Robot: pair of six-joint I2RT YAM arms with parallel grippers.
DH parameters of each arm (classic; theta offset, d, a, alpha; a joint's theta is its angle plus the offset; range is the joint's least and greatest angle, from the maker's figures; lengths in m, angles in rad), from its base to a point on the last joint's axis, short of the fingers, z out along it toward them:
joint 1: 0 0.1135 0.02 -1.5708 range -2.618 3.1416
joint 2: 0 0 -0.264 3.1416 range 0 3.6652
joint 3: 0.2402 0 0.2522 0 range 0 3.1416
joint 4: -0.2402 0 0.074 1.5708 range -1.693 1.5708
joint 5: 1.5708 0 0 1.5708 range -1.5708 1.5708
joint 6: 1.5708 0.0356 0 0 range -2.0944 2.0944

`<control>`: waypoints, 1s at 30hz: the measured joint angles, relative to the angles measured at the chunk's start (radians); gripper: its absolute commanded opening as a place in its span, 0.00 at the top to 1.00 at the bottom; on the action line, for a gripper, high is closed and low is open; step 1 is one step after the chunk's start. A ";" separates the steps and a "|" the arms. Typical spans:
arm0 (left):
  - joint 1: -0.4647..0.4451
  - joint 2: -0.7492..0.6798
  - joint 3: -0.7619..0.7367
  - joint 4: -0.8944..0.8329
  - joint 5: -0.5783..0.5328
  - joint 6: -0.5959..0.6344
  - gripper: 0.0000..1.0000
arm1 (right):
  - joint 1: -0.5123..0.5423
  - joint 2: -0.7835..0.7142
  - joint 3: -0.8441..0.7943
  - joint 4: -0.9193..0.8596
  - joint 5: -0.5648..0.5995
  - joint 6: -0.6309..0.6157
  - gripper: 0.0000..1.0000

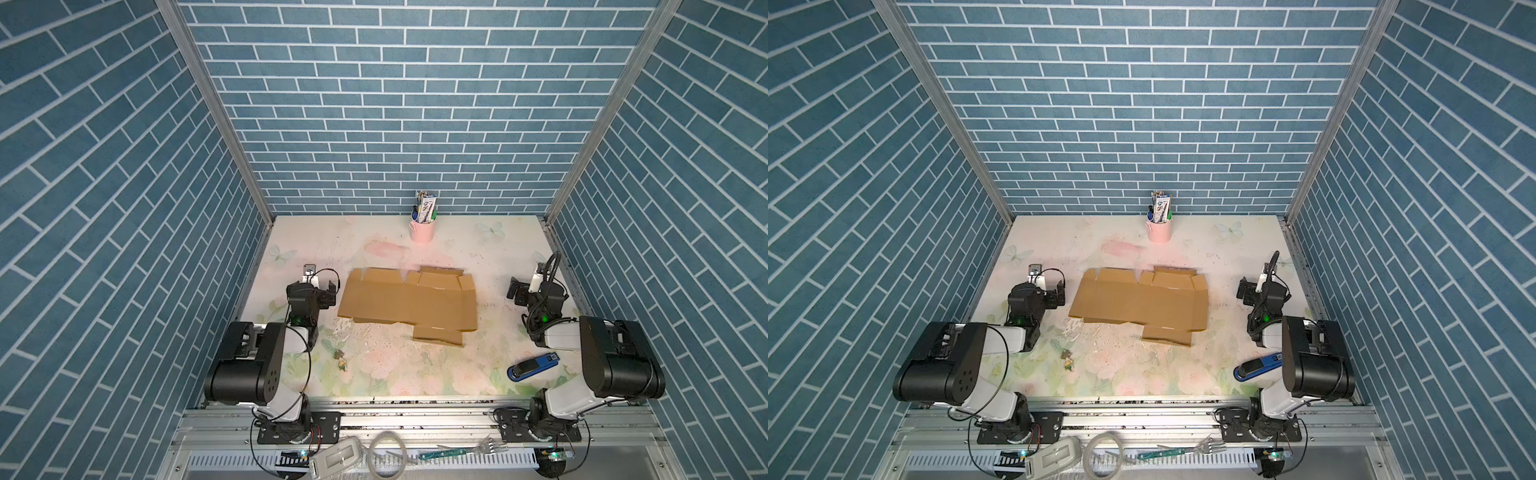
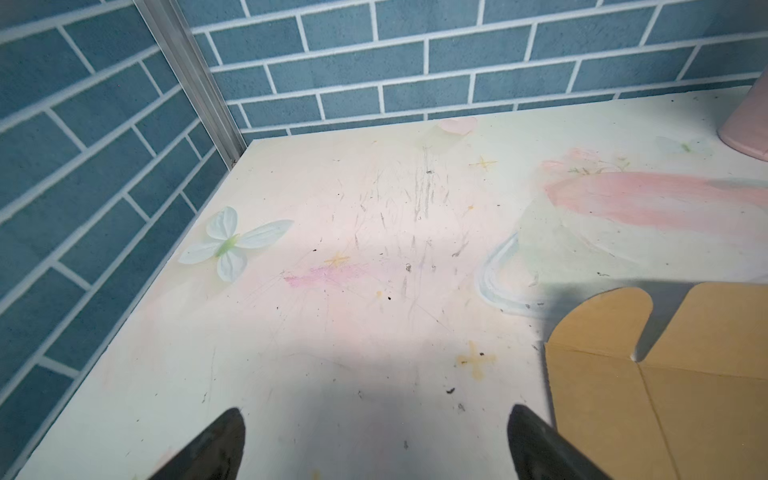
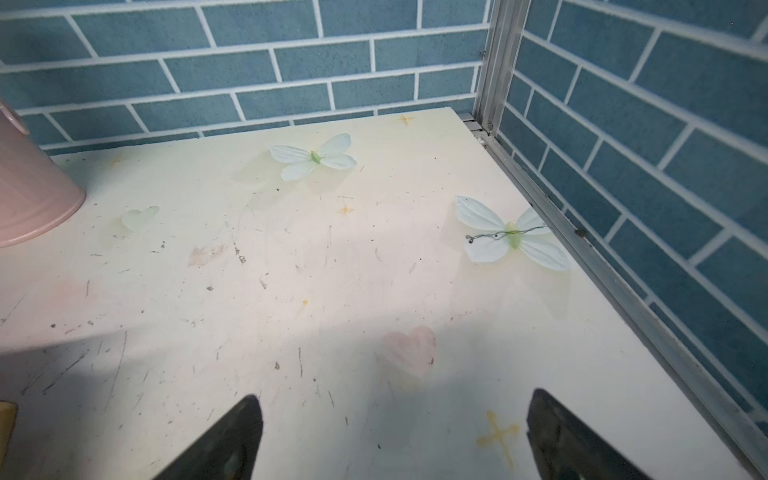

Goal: Fold the paper box

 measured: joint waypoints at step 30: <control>0.005 0.000 0.000 0.000 0.011 -0.001 0.00 | -0.001 0.000 0.000 -0.011 -0.063 -0.011 0.01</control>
